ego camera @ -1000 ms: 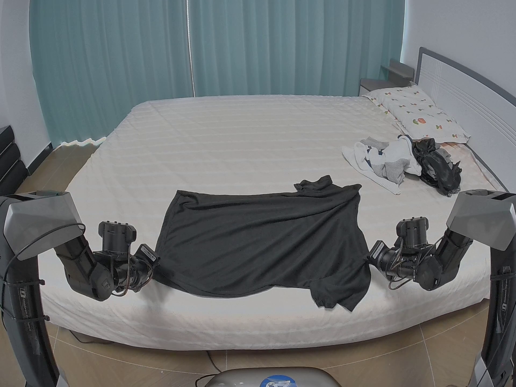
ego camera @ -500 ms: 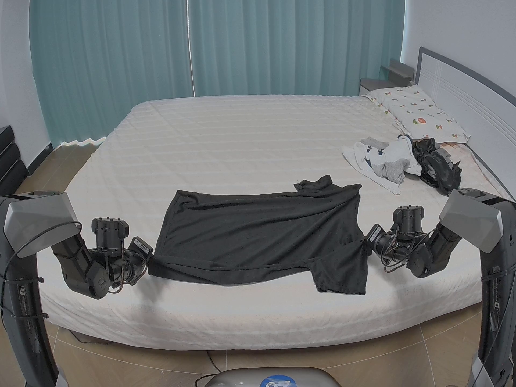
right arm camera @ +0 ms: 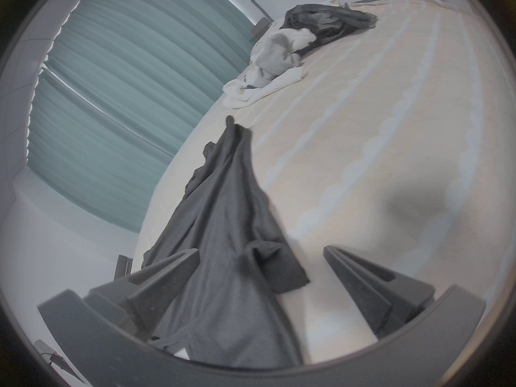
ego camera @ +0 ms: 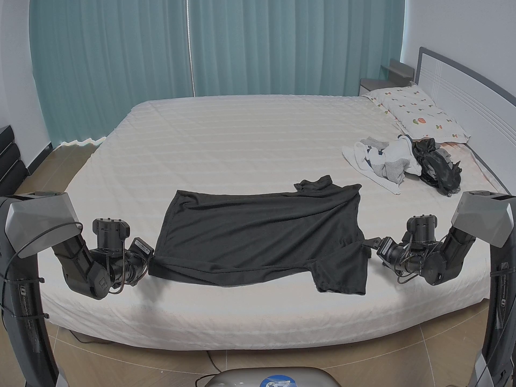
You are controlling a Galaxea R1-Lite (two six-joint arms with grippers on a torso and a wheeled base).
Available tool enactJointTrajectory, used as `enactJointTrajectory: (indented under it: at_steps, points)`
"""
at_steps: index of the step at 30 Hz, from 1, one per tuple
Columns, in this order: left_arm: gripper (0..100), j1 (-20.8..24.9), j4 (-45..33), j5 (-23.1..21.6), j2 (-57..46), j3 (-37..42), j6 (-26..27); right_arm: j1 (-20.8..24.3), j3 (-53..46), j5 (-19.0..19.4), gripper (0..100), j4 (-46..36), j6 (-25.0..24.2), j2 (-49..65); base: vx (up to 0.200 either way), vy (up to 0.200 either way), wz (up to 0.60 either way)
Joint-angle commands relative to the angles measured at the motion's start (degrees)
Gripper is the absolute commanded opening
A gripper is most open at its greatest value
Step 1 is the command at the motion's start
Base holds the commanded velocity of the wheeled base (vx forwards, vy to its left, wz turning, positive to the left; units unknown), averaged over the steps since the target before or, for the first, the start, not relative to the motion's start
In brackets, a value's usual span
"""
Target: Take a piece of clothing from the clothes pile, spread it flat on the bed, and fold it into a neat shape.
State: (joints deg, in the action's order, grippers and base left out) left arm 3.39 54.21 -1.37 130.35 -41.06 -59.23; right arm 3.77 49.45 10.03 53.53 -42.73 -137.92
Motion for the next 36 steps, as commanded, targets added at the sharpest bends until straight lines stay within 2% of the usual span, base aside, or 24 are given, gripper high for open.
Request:
enactJointTrajectory:
  at_steps: [1,9,15,24,25,32,33,36]
  points:
    - [0,-0.05,0.02,-0.13,0.08,0.28,0.0,-0.08,-8.22,2.8,100,2.72,4.23,3.89,0.0,0.0,0.0]
    - [0,-0.05,0.02,-0.13,-0.01,0.63,0.0,2.74,-9.1,2.8,100,2.9,4.58,2.92,0.0,0.0,0.0]
    - [0,-0.05,0.02,-0.13,-0.01,0.45,0.0,6.52,-8.22,2.62,100,2.46,4.67,1.69,0.0,0.0,0.0]
    - [0,-0.05,-0.07,-0.13,0.08,0.28,0.0,7.31,-6.29,2.36,100,2.19,4.76,-0.24,0.0,0.0,0.0]
    - [0,-0.05,-0.07,-0.13,0.08,0.28,0.0,7.48,-6.29,2.36,0,2.19,4.76,-0.24,0.0,0.0,0.0]
    - [0,-0.14,-0.42,-2.06,-0.28,0.72,0.08,7.22,-7.78,2.27,0,2.19,5.46,0.55,0.0,0.0,0.0]
    - [0,-0.4,-0.42,-3.12,-0.63,0.98,0.0,6.78,-9.63,2.27,0,2.19,7.31,1.52,0.0,0.0,0.0]
    - [0,-0.66,-0.6,-3.47,-0.72,1.24,0.08,5.73,-12.36,2.36,0,2.55,8.45,3.36,0.0,0.0,0.0]
